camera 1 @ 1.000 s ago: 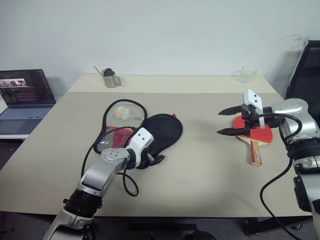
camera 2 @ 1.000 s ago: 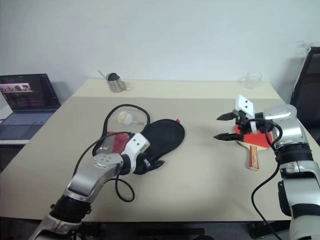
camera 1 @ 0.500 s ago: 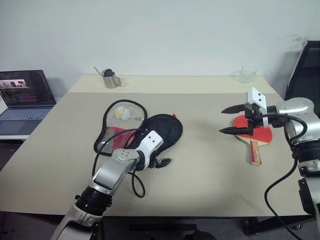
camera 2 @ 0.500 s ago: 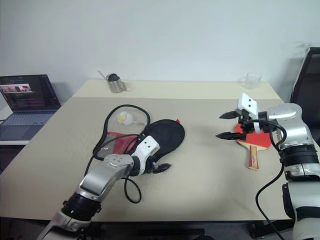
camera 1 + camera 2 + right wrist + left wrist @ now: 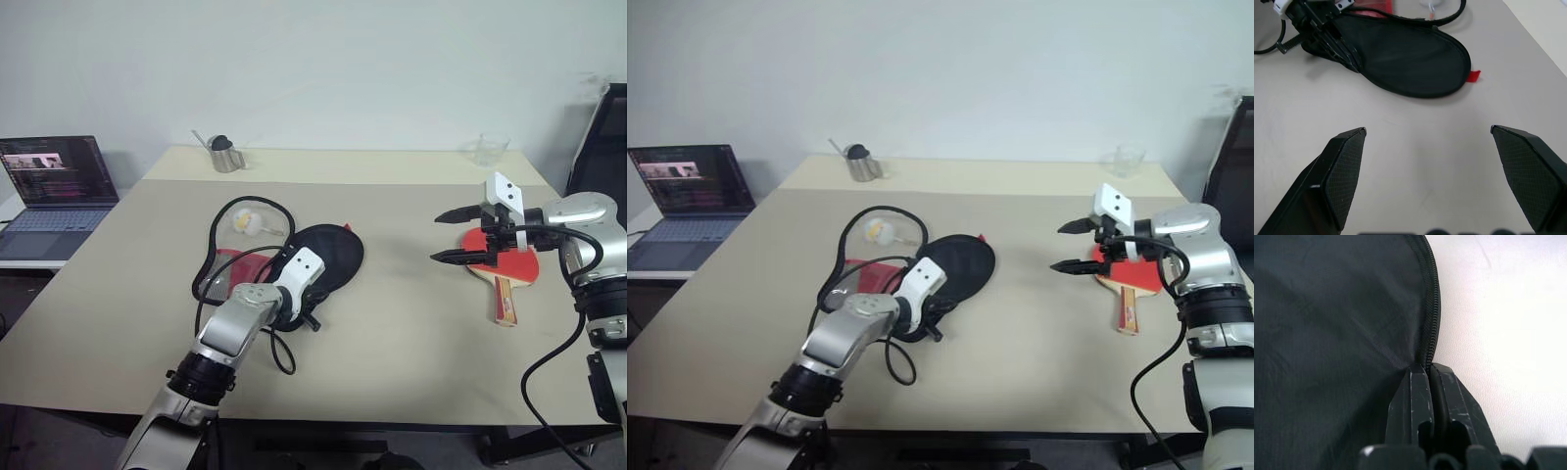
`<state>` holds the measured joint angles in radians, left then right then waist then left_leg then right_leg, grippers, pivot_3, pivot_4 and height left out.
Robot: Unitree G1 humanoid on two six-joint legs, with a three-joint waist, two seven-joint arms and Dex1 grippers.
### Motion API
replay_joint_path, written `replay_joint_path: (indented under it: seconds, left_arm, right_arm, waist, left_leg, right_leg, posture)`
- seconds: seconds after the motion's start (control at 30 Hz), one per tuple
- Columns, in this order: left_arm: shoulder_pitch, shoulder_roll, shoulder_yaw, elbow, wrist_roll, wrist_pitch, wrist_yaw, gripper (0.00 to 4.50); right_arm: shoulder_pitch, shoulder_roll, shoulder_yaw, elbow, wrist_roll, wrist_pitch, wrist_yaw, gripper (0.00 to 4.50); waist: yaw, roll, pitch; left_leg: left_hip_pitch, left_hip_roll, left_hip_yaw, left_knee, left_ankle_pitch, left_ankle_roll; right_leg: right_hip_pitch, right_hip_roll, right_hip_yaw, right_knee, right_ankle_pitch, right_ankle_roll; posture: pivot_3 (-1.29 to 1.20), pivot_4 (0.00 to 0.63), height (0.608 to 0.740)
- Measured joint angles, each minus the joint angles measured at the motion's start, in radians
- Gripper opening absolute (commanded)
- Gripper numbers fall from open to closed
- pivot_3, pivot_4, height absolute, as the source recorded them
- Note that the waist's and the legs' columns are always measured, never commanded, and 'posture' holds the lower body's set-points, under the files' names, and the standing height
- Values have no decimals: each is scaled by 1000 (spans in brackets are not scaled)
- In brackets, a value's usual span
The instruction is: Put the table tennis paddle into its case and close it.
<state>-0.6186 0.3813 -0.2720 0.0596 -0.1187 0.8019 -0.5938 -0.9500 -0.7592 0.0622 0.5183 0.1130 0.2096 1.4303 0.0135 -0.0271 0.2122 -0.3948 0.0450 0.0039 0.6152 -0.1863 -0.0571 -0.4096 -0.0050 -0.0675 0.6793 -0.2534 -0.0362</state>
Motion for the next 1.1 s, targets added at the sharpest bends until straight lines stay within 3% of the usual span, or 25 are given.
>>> replay_joint_path:
  seconds: [0.17,0.53,0.73,0.83,1.1]
  left_arm:
    - [-86,-79,1,161,26,-63,24,35]
    - [-290,-225,36,558,57,-236,51,35]
    - [-461,-312,83,780,57,-334,62,35]
    - [-515,-338,122,871,56,-382,91,35]
    - [-573,-406,152,1057,83,-492,105,35]
  right_arm:
    - [0,2,1,-6,3,-1,-10,4500]
    - [0,12,7,-28,10,0,-12,4500]
    - [-1,25,32,-39,10,-3,-3,4500]
    - [-2,29,38,-36,10,-5,1,4500]
    - [-4,52,59,-44,10,-7,7,4500]
  waist:
    - [10,0,0]
    - [9,0,0]
    - [8,0,0]
    - [4,0,0]
    - [3,0,0]
  left_leg:
    - [-6,-1,-3,12,0,2]
    - [-8,-4,-2,14,2,8]
    - [-24,-4,0,13,0,12]
    - [-25,-4,2,13,0,12]
    - [-24,-4,2,14,-1,13]
  right_leg:
    - [1,2,2,0,4,6]
    - [3,1,4,-4,8,12]
    - [-12,2,5,-7,8,11]
    - [-13,2,4,-7,8,11]
    - [-12,2,4,-7,8,12]
  posture:
    - [0,150,740]
    - [0,150,740]
    - [0,150,740]
    - [0,150,740]
    - [0,150,740]
